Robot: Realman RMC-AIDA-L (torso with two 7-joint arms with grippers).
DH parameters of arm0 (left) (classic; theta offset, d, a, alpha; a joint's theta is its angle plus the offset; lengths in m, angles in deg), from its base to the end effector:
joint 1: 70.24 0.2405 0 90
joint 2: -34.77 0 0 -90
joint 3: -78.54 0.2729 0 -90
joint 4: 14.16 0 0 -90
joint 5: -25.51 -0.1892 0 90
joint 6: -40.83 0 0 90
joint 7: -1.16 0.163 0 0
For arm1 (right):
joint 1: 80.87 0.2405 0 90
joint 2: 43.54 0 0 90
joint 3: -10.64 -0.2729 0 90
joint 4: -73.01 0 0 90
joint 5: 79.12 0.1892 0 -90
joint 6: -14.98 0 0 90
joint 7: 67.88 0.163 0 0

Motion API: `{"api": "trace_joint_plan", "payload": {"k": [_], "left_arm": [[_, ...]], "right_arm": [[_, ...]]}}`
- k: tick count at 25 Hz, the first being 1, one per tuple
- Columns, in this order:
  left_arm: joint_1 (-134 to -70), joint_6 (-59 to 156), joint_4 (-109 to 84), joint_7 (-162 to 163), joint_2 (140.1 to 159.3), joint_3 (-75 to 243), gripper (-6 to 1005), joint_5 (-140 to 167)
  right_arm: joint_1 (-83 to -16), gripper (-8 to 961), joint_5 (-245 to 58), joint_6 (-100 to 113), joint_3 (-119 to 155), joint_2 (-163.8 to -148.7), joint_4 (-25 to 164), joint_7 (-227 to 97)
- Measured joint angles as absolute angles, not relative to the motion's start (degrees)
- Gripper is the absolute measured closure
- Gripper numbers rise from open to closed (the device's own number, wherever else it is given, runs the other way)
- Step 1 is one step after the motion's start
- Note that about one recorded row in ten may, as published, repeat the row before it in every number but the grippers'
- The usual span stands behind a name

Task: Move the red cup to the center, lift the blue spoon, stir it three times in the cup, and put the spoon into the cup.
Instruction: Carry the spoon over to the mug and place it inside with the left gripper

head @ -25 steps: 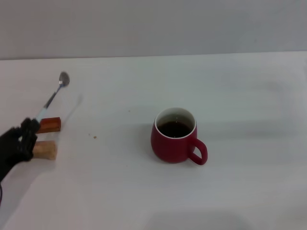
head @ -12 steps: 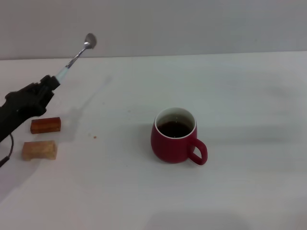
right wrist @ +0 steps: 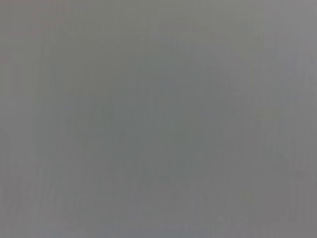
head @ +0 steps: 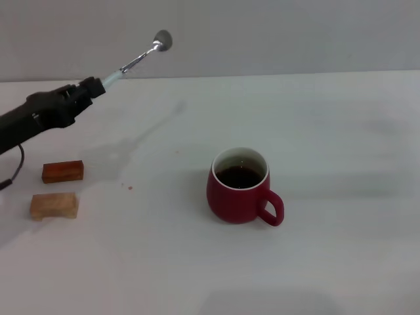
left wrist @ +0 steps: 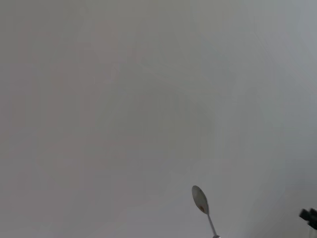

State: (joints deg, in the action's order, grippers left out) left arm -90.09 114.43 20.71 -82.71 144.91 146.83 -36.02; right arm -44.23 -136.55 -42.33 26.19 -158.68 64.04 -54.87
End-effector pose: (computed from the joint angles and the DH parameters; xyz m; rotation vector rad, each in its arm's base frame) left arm -0.2769 0.3473 0.0428 -2.2089 -0.8784 -1.0954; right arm 0.3313 0.4240 0.0864 -1.4352 0.4371 0.5545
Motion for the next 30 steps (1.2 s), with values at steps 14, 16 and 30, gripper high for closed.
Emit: {"api": "trace_joint_plan", "payload": {"k": [14, 16, 30], "left_arm": [[-97.1, 123.6, 35.6, -105.0, 144.63, 134.8, 867, -64.7], [-97.8, 125.0, 37.3, -107.1, 144.59, 134.2, 867, -66.6], [-103.9, 132.2, 43.4, -114.9, 145.06, 132.4, 867, -79.7]], "right_arm": [[-44.5, 448, -136.5, -41.8, 26.2, -158.90, 64.2, -54.9], [-44.5, 448, -136.5, -41.8, 26.1, -158.95, 64.2, -54.9], [-44.6, 447, -136.5, -41.8, 26.2, -159.49, 64.2, -54.9]]}}
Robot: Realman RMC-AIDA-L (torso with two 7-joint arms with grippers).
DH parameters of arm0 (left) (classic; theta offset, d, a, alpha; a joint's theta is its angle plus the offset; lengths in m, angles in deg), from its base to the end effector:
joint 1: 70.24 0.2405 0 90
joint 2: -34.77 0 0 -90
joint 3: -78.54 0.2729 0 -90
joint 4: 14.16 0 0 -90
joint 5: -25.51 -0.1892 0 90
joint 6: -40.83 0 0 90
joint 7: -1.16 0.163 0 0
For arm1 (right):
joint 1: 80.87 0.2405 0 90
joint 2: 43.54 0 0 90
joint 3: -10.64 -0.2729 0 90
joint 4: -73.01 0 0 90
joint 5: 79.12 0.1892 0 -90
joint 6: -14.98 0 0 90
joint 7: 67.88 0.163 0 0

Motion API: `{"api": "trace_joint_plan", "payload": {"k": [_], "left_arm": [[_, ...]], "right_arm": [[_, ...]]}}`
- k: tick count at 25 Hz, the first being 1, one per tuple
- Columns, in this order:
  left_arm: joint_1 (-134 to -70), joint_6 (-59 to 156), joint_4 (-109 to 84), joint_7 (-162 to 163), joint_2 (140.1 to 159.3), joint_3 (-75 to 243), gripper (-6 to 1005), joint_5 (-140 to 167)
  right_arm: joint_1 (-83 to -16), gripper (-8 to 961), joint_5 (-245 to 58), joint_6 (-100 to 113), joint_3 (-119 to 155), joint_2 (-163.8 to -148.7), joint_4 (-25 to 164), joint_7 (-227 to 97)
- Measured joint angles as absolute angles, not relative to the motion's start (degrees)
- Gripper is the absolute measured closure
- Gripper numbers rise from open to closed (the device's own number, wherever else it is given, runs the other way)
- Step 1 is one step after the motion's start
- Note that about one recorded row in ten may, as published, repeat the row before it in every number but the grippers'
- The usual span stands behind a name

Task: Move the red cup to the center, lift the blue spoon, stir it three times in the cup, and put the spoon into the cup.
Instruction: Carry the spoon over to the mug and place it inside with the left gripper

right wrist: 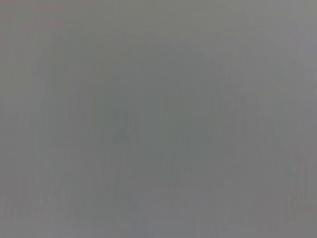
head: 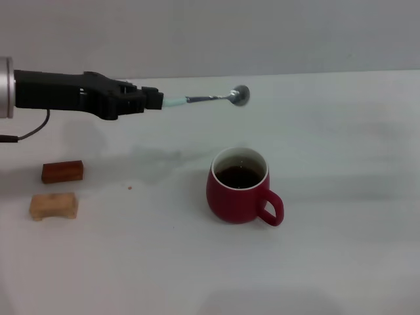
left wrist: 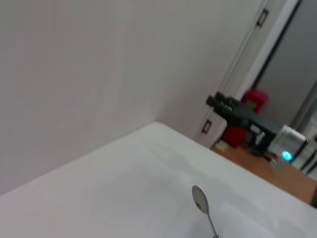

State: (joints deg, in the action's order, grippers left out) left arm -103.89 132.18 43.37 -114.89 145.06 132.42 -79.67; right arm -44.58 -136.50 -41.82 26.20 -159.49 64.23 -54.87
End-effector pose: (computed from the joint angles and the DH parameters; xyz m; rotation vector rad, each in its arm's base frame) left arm -0.1938 0.3699 0.0535 -2.7507 -0.8308 -0.6186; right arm 0.3336 0.4206 0.0776 -1.4406 0.4640 0.5511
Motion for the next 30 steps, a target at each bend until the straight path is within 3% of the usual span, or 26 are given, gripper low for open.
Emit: {"api": "trace_joint_plan", "payload": {"k": [7, 30], "left_arm": [[-105.8, 135.4, 45.6, -116.3, 145.27, 132.2, 867, -83.6], [-115.6, 138.2, 47.6, -119.6, 149.10, 132.2, 867, -103.4]], "right_arm": [[-44.3, 447, -136.5, -41.8, 26.2, -159.65, 64.7, -54.9], [-45.0, 448, -136.5, -42.1, 25.9, -160.17, 65.0, -54.9]]}}
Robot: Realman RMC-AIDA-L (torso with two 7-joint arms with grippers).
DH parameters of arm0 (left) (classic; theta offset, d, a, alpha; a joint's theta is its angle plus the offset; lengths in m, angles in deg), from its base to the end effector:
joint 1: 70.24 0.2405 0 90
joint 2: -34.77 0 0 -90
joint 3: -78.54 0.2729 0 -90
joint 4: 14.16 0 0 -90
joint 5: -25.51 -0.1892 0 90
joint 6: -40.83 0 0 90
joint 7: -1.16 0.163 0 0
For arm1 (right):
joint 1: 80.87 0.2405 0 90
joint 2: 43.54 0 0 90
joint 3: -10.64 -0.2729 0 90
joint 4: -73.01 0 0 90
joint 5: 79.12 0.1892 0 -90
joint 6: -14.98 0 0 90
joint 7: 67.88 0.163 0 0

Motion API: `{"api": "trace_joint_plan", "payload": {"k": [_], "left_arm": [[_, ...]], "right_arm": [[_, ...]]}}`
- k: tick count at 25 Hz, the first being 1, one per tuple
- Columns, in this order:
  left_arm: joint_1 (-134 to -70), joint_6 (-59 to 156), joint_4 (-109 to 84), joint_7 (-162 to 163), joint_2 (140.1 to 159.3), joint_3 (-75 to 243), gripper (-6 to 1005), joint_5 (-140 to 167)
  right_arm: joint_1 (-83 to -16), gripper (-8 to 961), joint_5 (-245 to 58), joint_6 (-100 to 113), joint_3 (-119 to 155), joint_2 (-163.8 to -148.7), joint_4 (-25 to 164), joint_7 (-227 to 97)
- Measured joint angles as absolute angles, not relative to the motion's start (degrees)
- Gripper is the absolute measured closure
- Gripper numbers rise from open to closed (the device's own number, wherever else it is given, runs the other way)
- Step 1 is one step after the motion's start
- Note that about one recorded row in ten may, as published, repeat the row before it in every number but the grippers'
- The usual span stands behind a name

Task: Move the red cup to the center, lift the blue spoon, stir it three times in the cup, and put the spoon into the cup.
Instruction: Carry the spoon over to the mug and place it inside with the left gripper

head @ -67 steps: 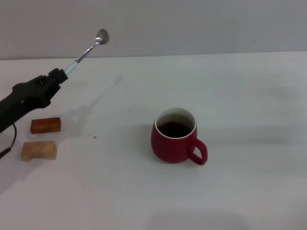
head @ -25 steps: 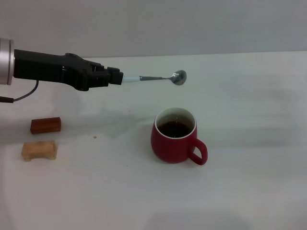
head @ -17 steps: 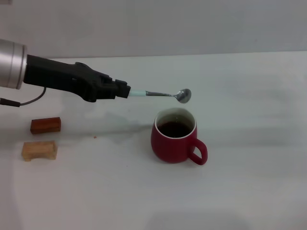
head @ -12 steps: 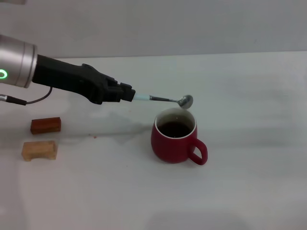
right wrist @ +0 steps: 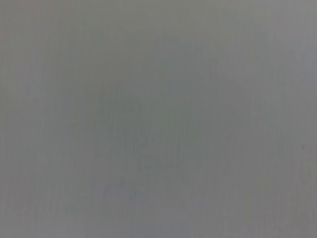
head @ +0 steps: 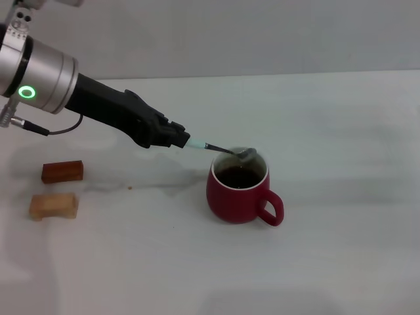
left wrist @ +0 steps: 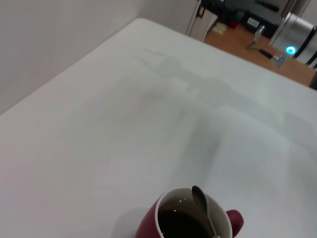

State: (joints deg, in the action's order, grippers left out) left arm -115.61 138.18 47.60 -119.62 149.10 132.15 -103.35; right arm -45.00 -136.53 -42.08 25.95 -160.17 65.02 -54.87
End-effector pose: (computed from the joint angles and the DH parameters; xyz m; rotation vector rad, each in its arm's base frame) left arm -0.1602 0.3835 0.0203 -2.9104 -0.7121 -0.1001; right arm 0.3352 0.4159 0.0685 -1.4443 0.4903 0.5583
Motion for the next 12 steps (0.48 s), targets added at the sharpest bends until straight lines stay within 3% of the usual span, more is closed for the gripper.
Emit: {"api": "trace_joint_plan", "payload": {"k": [12], "left_arm": [[-117.9, 137.5, 47.3, -119.0, 150.44, 132.3, 868, -109.2]], "right_arm": [[-45.0, 448, -136.5, -42.1, 25.8, -160.20, 65.4, -54.9]]}}
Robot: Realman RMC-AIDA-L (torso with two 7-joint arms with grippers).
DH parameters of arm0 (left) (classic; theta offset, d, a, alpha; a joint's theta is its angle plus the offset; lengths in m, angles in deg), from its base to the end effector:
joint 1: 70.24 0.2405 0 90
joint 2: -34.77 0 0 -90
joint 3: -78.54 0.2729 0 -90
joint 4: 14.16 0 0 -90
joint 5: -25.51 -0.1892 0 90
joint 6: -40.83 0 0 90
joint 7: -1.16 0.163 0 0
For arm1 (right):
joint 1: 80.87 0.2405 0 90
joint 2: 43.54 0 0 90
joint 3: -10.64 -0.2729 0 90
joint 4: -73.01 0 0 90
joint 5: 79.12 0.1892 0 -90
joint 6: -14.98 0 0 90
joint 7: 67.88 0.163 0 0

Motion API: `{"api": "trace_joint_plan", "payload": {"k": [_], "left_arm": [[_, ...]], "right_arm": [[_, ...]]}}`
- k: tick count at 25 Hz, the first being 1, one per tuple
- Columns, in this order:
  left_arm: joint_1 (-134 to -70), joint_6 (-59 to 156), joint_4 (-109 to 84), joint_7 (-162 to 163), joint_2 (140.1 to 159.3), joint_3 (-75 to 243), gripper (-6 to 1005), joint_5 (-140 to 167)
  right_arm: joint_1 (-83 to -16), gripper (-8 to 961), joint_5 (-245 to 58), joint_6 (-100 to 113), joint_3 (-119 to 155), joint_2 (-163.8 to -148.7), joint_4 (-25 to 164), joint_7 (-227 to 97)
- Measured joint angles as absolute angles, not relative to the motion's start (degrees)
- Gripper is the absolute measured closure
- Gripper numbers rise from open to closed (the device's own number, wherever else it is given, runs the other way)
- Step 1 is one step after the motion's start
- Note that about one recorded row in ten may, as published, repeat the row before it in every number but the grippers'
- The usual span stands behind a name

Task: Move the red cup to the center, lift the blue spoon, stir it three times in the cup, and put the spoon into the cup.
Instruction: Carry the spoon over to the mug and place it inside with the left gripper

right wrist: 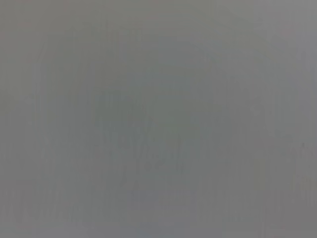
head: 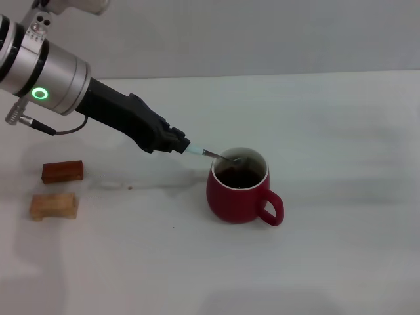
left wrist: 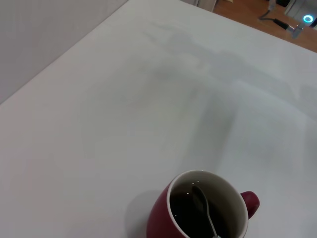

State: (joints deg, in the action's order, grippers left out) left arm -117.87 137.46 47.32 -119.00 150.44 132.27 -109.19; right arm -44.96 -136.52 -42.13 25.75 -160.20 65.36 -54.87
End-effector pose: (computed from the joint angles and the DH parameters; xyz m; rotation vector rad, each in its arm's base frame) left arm -0.1582 0.3886 0.0109 -2.9049 -0.6701 0.0196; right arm 0.3352 0.4156 0.0670 -1.4436 0.4970 0.5617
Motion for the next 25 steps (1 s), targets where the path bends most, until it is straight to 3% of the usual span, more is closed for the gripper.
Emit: {"api": "trace_joint_plan", "payload": {"k": [25], "left_arm": [[-117.4, 136.7, 47.5, -117.5, 151.79, 132.2, 868, -112.3]], "right_arm": [[-44.2, 448, -136.5, -41.8, 25.7, -160.01, 65.4, -54.9]]}}
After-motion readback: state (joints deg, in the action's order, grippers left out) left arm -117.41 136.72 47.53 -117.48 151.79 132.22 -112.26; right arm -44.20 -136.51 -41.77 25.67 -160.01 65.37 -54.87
